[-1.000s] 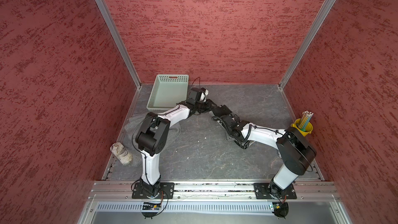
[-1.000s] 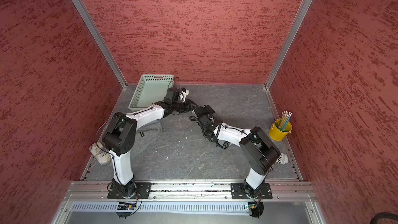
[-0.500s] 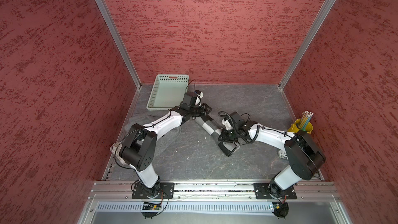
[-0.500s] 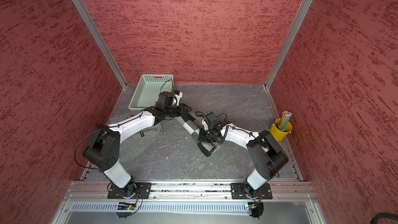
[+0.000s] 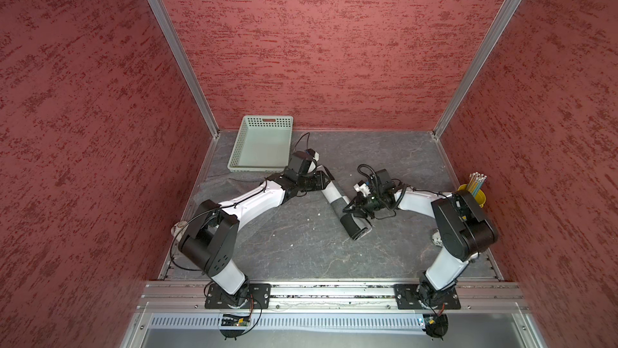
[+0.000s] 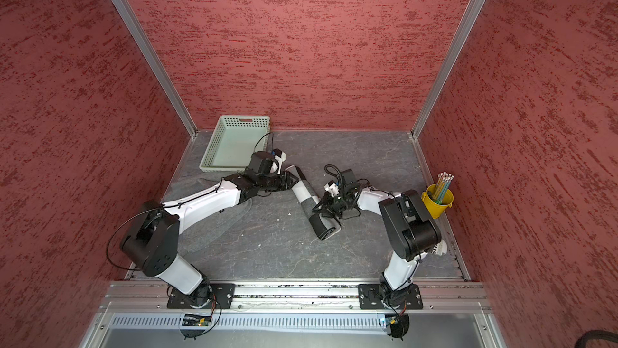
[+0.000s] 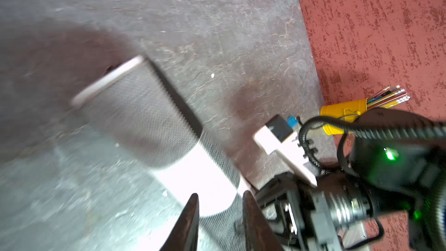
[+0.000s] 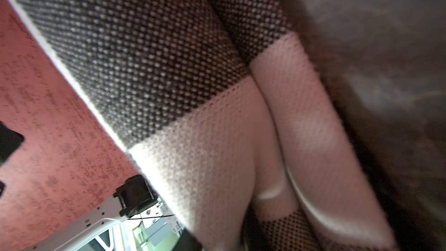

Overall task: Roll up the scarf and place it into the basket
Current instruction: Roll the scarf at the center of the board, then pick up the scarf at the center of the board.

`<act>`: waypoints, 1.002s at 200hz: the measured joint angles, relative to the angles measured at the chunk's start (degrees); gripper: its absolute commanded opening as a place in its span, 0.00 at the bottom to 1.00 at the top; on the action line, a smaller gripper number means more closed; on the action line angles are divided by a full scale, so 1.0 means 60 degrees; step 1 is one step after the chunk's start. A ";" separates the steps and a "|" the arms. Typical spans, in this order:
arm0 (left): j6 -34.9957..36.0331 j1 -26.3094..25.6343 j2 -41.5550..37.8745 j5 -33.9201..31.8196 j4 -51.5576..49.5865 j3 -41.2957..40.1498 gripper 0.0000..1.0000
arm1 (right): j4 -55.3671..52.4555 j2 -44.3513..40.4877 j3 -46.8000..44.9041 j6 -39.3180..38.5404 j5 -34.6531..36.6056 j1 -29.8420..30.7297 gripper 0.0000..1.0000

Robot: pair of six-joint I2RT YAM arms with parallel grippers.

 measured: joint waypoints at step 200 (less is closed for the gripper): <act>-0.1872 -0.0554 0.4309 0.0849 0.1730 0.1668 0.68 | 0.3155 0.1224 -0.0477 0.1446 -0.1880 -0.1089 0.23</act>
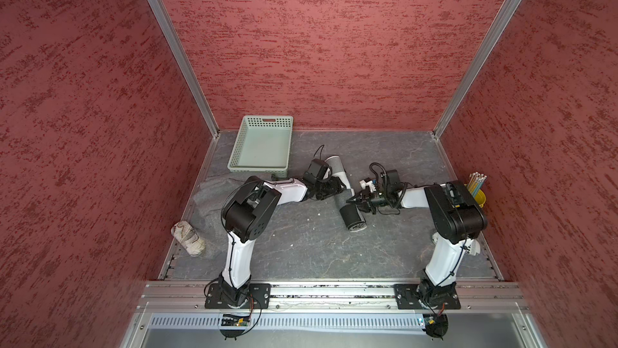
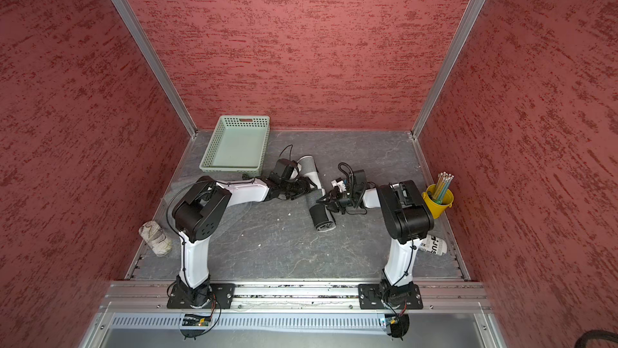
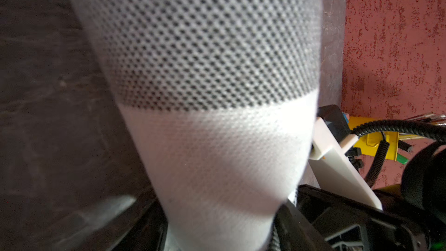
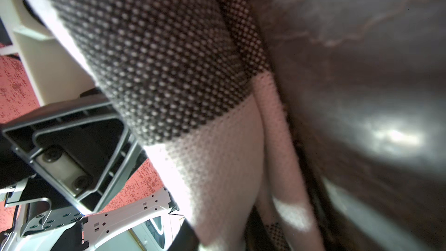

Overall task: Roll up the scarf and place it into the basket
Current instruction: Pick up the scarf at the center of the board.

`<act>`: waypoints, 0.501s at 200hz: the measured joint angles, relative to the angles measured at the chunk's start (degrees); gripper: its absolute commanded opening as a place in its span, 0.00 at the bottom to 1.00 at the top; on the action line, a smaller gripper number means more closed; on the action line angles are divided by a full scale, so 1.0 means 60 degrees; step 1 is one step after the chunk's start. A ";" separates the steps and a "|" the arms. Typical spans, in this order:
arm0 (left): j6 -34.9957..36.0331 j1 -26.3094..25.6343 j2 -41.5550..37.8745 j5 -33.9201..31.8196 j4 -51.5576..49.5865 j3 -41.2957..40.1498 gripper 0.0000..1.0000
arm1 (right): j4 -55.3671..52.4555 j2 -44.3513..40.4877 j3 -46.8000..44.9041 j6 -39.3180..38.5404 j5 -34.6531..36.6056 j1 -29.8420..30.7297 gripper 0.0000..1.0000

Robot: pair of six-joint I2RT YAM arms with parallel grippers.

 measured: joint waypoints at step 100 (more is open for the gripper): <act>-0.0135 0.0047 0.1013 0.0346 0.1016 0.0834 0.00 | 0.0474 -0.0492 -0.0350 0.0004 0.0929 -0.0033 0.41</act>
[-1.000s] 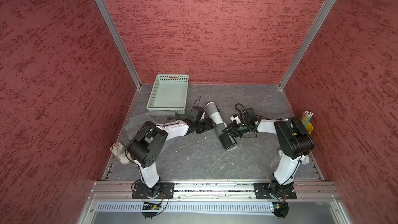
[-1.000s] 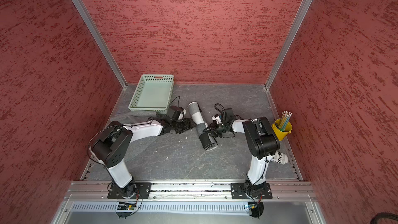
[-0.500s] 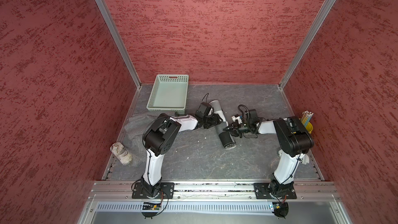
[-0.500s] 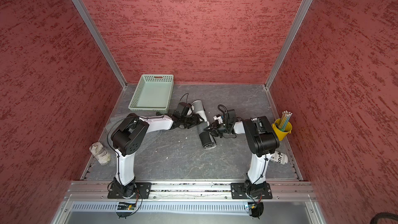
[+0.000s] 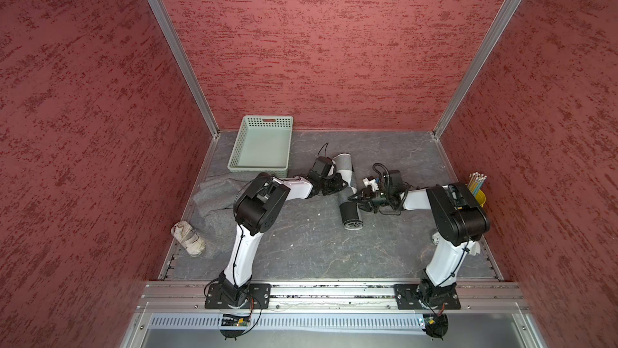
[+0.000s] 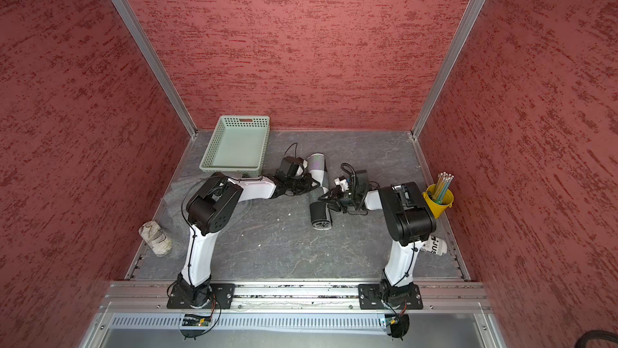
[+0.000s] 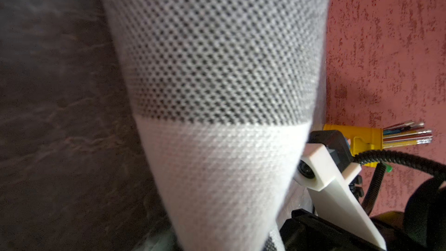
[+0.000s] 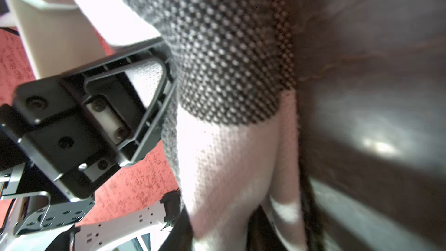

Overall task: Roll up the scarf and place it into the basket
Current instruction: Pick up the scarf at the center of the board.

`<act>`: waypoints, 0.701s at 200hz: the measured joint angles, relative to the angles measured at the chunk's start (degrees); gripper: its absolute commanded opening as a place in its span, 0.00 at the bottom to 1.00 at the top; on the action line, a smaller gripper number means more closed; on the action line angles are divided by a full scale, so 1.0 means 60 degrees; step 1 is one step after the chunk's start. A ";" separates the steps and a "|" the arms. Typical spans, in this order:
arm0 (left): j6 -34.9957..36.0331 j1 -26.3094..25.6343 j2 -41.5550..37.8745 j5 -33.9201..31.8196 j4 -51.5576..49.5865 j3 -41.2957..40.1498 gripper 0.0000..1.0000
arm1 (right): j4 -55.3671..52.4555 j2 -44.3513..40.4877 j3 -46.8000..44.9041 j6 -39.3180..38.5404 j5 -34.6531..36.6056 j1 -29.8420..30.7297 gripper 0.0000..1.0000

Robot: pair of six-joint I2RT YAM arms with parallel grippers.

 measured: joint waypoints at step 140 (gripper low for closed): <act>0.2452 0.2218 -0.3078 0.1064 -0.3228 0.0543 0.00 | -0.1982 -0.4943 0.0084 -0.1388 0.3792 -0.0091 0.72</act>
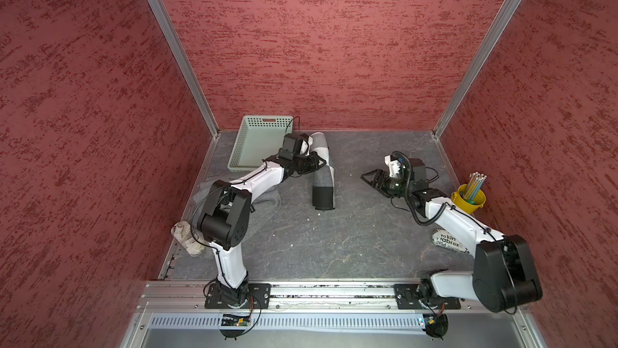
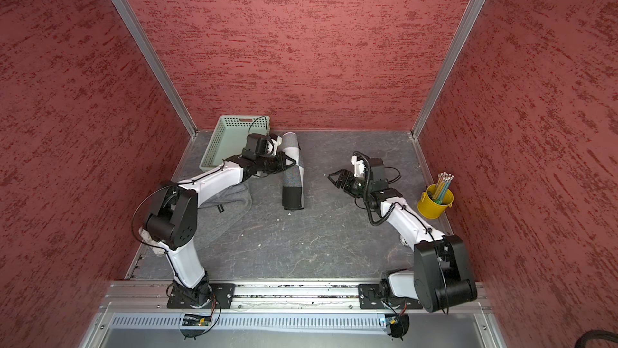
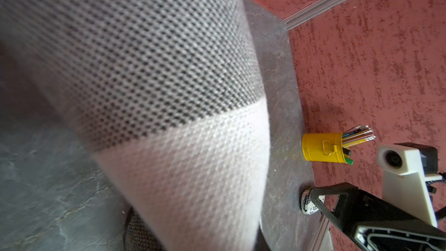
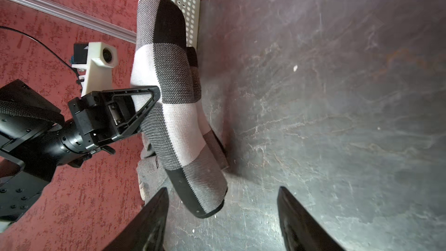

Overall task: Roll up the scarf and place it into the basket
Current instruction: Pick up the scarf at the center of the board, then move the basket to the center of the board.

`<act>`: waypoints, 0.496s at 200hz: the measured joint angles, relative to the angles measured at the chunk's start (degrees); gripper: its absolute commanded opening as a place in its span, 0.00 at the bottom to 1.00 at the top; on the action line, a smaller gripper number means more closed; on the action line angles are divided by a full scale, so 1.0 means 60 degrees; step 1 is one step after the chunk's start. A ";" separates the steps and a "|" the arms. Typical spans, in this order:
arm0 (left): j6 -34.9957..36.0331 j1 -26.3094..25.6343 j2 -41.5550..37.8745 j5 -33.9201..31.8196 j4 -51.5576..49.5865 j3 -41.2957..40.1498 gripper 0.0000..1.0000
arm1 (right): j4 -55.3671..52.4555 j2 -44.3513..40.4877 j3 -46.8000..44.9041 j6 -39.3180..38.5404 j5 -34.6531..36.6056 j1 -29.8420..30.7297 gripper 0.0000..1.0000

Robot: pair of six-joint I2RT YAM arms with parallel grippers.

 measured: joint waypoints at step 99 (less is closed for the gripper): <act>0.3118 0.3446 0.1297 0.2998 -0.3738 0.5745 0.00 | -0.0175 -0.1213 -0.0069 -0.0091 0.1687 0.0004 0.70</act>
